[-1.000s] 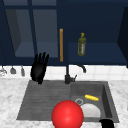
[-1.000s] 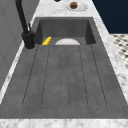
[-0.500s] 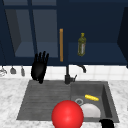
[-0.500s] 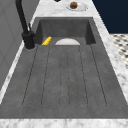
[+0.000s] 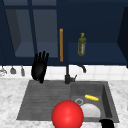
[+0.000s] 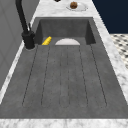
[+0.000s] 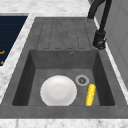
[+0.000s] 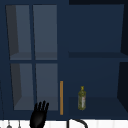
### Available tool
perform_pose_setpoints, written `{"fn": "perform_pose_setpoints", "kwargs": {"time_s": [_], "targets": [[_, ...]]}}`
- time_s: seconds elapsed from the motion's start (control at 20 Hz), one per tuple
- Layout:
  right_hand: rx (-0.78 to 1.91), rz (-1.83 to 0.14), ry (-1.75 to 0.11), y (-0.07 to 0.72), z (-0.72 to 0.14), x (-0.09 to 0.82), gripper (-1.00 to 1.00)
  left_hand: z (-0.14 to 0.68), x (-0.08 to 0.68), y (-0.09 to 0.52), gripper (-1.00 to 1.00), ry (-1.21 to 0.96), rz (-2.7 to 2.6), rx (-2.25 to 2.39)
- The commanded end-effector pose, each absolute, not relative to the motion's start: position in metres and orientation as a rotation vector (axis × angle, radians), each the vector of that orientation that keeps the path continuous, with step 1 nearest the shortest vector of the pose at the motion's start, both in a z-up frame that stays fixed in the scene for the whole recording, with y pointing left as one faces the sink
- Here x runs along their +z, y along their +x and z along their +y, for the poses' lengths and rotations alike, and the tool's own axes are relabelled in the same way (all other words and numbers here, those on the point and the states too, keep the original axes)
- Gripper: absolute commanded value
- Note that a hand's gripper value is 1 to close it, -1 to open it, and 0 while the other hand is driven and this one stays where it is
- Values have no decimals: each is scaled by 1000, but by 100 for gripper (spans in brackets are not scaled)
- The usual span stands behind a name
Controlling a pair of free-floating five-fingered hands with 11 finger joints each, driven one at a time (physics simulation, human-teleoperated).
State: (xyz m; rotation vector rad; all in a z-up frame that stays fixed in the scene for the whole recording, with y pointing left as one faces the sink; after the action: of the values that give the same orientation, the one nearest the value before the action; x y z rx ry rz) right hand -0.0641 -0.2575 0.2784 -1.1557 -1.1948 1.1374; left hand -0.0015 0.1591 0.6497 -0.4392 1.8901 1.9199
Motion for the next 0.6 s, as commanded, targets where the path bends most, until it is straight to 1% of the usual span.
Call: {"fn": "perform_pose_setpoints", "kwargs": {"time_s": [0.0,0.35,0.55], "targets": [[1137,-1195,-1156,-64,-257,278,0,159,650,-1,-100,-519,2023,1833],[1137,-1195,-1156,-64,-257,278,0,159,650,-3,-100,-519,2048,1831],[1137,-1195,-1156,-64,-257,278,0,158,650,-6,-100,-479,2076,1835]]}}
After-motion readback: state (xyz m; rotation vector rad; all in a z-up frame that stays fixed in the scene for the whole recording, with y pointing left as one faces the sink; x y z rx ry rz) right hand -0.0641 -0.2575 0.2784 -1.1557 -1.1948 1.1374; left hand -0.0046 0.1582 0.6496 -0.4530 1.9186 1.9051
